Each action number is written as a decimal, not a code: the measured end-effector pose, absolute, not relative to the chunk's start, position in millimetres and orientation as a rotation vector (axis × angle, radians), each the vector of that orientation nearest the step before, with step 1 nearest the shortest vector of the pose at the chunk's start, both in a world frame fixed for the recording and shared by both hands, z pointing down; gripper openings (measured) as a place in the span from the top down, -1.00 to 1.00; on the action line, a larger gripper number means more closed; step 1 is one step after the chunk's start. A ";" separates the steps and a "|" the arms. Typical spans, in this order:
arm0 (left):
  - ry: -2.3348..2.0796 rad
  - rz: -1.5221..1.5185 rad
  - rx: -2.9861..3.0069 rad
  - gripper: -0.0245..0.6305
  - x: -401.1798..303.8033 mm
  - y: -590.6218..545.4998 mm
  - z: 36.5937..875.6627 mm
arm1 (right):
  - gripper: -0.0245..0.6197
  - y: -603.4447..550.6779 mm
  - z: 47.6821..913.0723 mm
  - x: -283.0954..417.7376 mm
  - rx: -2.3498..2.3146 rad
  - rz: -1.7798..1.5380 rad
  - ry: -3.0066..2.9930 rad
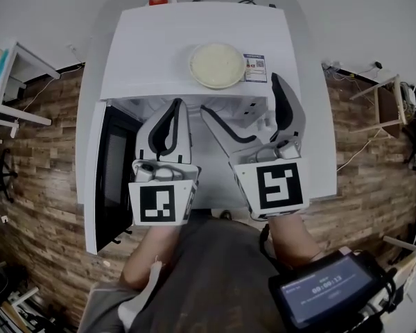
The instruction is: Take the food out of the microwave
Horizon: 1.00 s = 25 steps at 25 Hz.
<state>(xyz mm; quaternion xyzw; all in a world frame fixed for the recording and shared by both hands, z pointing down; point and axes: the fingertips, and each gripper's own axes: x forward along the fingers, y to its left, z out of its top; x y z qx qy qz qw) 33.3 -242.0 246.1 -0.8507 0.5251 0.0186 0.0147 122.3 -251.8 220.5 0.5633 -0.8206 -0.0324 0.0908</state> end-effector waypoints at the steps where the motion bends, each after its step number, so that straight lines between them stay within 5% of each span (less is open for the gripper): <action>1: 1.640 0.061 -2.645 0.90 34.6 -237.9 246.5 | -0.69 -247.4 223.0 120.8 1.660 -0.095 -2.449; 3: 1.648 0.068 -2.638 0.90 37.5 -230.1 245.8 | -0.18 -239.3 228.0 119.5 1.646 -0.079 -2.470; 5: 1.653 0.077 -2.635 0.90 39.5 -222.2 244.2 | 0.69 -234.0 234.8 120.8 1.651 -0.028 -2.480; 6: 1.656 0.080 -2.633 0.90 39.2 -218.7 244.0 | 0.85 -233.0 239.6 120.6 1.646 0.007 -2.481; 25: 1.578 0.065 -2.699 0.90 38.9 -240.6 249.2 | 0.90 -272.0 260.6 110.1 1.634 0.173 -2.413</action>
